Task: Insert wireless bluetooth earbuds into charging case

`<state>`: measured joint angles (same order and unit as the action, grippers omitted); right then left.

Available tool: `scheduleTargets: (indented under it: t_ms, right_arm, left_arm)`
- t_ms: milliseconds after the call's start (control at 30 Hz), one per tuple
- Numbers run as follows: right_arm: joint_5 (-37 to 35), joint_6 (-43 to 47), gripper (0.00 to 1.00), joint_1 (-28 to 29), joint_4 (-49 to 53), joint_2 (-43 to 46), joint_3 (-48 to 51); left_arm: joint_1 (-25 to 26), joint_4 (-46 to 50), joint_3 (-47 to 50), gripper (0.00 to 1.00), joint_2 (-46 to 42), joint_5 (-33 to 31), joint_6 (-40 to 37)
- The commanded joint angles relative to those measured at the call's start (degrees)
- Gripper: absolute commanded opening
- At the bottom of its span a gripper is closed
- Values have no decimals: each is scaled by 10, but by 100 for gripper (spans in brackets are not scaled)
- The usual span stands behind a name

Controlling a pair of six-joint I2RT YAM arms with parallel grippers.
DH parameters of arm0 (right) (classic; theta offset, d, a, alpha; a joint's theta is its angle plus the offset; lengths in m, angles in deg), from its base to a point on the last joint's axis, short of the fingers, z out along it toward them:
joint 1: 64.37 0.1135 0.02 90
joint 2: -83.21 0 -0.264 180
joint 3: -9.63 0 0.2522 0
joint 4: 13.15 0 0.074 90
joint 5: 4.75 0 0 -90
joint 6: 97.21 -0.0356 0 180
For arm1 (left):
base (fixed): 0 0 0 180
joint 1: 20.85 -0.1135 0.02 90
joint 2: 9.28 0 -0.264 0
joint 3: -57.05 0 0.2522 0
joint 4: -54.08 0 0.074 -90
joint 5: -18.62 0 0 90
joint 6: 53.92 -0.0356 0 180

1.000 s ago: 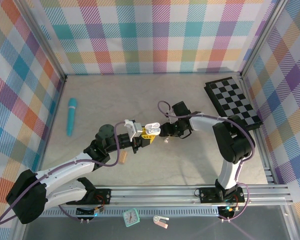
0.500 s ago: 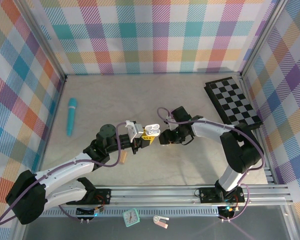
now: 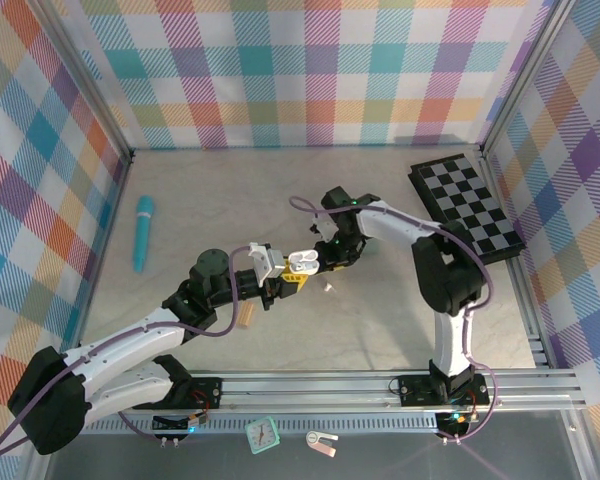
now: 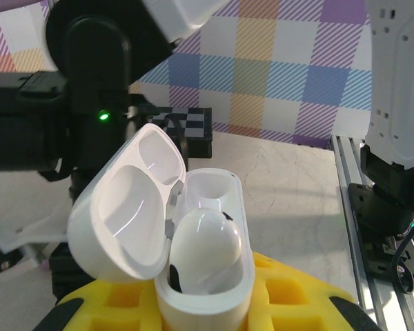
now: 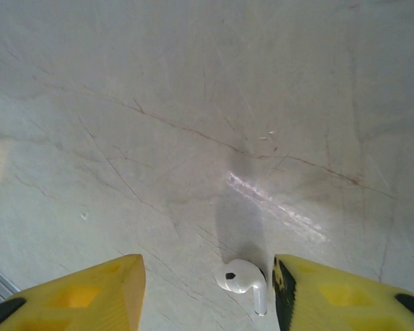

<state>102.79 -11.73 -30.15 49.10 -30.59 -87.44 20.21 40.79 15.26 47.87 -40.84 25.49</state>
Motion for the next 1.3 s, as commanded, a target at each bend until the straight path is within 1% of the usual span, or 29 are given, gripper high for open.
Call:
scheduleTargets:
  t_ms: [0, 100, 200, 467, 567, 733, 767, 933, 1267]
  right_arm:
    - [-8, 48, 50, 18, 99, -36, -44]
    - [-2, 56, 49, 24, 104, -61, -57]
    - [0, 60, 49, 25, 99, -67, -51]
    - [0, 67, 49, 24, 79, -42, -8]
    - [-13, 65, 49, 24, 68, -27, 8]
    - [-9, 62, 51, 18, 46, -6, 32]
    - [-3, 61, 51, 15, 40, -1, 37]
    - [73, 63, 48, -11, -9, 21, 80]
    - [173, 49, 41, -43, -111, 18, 150]
  left_arm:
    - [-4, -4, -15, 9, -9, 10, -12]
    - [-4, -1, -15, 9, -8, 12, -14]
    - [-4, 3, -13, 9, -10, 12, -15]
    - [-4, 4, -14, 9, -11, 15, -13]
    - [-4, 4, -15, 9, -11, 18, -13]
    - [-4, 4, -19, 9, -8, 21, -12]
    - [-4, 4, -20, 9, -7, 22, -12]
    - [-4, 5, -24, 9, -2, 25, -12]
    - [-4, 8, -30, 9, 7, 26, -12]
